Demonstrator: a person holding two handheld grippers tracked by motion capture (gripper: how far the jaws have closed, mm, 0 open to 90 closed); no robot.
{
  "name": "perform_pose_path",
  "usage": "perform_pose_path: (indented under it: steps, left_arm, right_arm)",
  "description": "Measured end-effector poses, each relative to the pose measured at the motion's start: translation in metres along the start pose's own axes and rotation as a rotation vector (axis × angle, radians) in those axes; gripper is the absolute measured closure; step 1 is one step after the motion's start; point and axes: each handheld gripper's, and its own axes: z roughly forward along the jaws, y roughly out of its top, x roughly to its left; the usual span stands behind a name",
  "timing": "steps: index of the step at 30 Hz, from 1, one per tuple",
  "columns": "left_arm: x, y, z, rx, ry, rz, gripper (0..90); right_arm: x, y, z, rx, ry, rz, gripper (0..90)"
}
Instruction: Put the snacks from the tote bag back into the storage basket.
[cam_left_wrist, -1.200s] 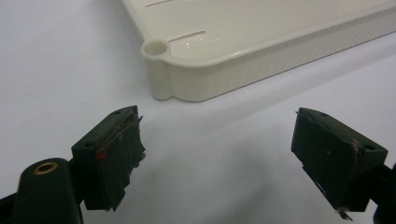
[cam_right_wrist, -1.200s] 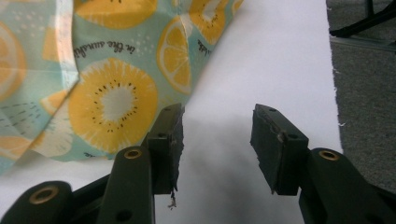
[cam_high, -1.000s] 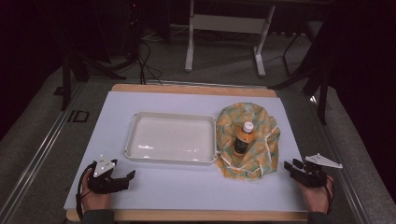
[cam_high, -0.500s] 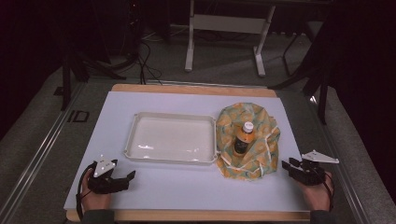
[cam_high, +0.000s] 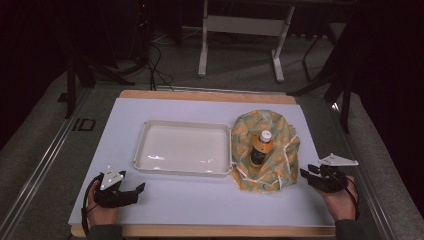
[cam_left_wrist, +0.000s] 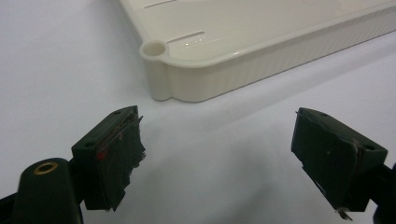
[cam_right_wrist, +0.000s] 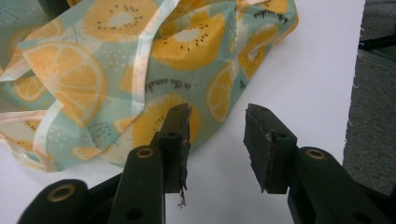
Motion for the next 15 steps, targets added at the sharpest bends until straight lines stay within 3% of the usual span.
perform_pose_path:
  steps: [15]
  left_arm:
    - [0.0, 0.0, 0.0, 0.0, -0.004, -0.004, 16.7]
  right_arm:
    - [0.009, 0.027, -0.004, 0.046, 0.013, -0.081, 59.4]
